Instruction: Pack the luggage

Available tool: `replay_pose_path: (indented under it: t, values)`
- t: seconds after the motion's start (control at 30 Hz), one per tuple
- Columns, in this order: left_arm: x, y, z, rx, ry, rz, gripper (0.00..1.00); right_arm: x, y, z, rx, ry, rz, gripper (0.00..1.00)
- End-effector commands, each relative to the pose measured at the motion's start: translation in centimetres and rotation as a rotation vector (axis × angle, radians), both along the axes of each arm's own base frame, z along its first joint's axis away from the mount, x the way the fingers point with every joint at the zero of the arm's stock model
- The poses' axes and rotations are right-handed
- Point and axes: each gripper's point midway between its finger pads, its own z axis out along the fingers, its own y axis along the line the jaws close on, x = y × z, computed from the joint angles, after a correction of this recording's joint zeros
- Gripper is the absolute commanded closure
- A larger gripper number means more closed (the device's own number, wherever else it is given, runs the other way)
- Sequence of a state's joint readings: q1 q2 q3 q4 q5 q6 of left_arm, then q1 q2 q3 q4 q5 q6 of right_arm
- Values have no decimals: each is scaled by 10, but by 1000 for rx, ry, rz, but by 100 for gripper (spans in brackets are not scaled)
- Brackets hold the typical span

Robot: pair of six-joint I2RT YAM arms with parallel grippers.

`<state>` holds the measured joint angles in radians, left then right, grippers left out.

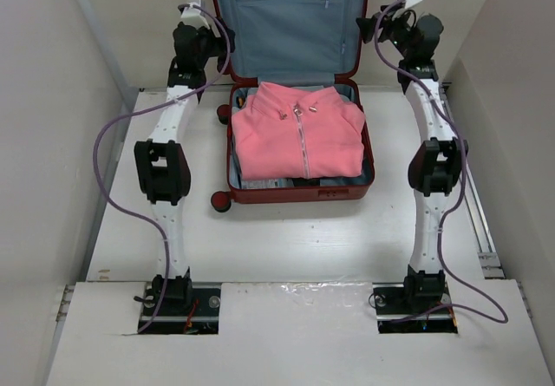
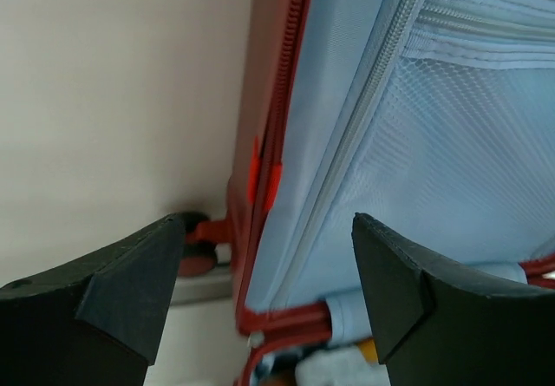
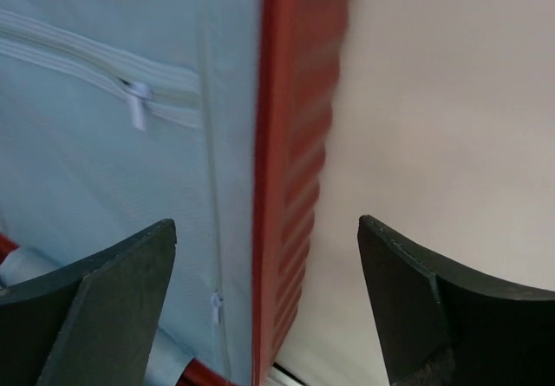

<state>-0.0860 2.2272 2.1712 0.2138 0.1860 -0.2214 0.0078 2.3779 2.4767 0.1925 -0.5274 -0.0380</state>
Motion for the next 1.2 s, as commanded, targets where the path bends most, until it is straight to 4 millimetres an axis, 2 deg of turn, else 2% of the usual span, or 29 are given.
replay_pose_path:
  t: [0.0,0.03,0.07,0.1,0.17,0.2,0.23,0.27,0.3,0.33,0.4,0.43,0.47,0.5,0.53,0.57,0.63,0.67,0.8,0.87,0.9,0.93,0.97,1.0,1.03,1.07,1.1,1.13,1.17]
  values:
    - [-6,-7,101,-38,-315,-23,26,-8,-1,54,130,-215,3,13]
    - [0,-2,95,-58,-309,9,26,-4,-5,54,142,-223,-18,16]
    - [5,-7,89,-61,-307,11,26,-6,2,60,144,-248,-6,18]
    - [7,-7,90,-72,-315,9,31,3,2,45,143,-230,-7,20]
    - [14,-8,78,-71,-300,9,39,5,9,41,144,-237,3,25]
    - [12,-10,81,-70,-315,-5,50,8,13,34,150,-232,2,26]
    - [15,-10,77,-70,-314,-5,50,8,13,34,150,-232,2,28]
    - [15,-12,76,-68,-314,-15,58,9,12,35,154,-232,-6,32]
    - [21,-13,63,-67,-305,-15,62,11,19,28,155,-221,4,36]
    - [21,-13,66,-68,-315,-16,69,12,18,28,161,-221,-7,40]
    - [25,-15,62,-67,-324,-26,78,14,18,24,160,-212,-8,56]
    - [28,-18,54,-64,-318,-38,81,12,25,23,157,-211,9,61]
    - [26,-19,58,-50,-330,-50,81,12,25,23,157,-211,9,65]
    - [27,-24,54,-45,-332,-75,83,15,27,13,151,-189,17,71]
    - [27,-24,54,-45,-332,-76,94,12,27,16,151,-189,17,71]
    - [27,-23,54,-37,-334,-74,100,8,27,23,151,-194,18,74]
    - [28,-25,47,-25,-325,-84,100,9,28,12,146,-160,24,82]
    - [28,-27,42,-22,-314,-95,100,5,29,17,134,-174,31,84]
    - [25,-33,46,10,-344,-132,100,3,32,8,125,-149,46,100]
    - [20,-39,47,17,-344,-170,100,2,37,2,113,-138,72,100]
    - [15,-41,57,41,-367,-190,100,-2,38,9,101,-153,79,100]
    - [11,-44,54,63,-363,-209,100,-7,39,17,87,-172,88,100]
    - [6,-52,54,85,-364,-230,100,-10,42,17,70,-172,106,100]
    - [-1,-50,53,134,-362,-221,100,-11,41,10,63,-156,102,100]
    - [-8,-55,55,154,-372,-228,100,-21,42,25,39,-184,106,100]
    - [-14,-57,53,176,-369,-246,100,-26,42,28,39,-189,106,100]
    - [-25,-58,54,195,-368,-262,100,-26,41,13,29,-159,101,100]
    - [-31,-59,55,220,-374,-273,100,-39,36,30,24,-188,102,100]
    - [-36,-58,57,220,-369,-273,100,-45,36,35,24,-202,103,100]
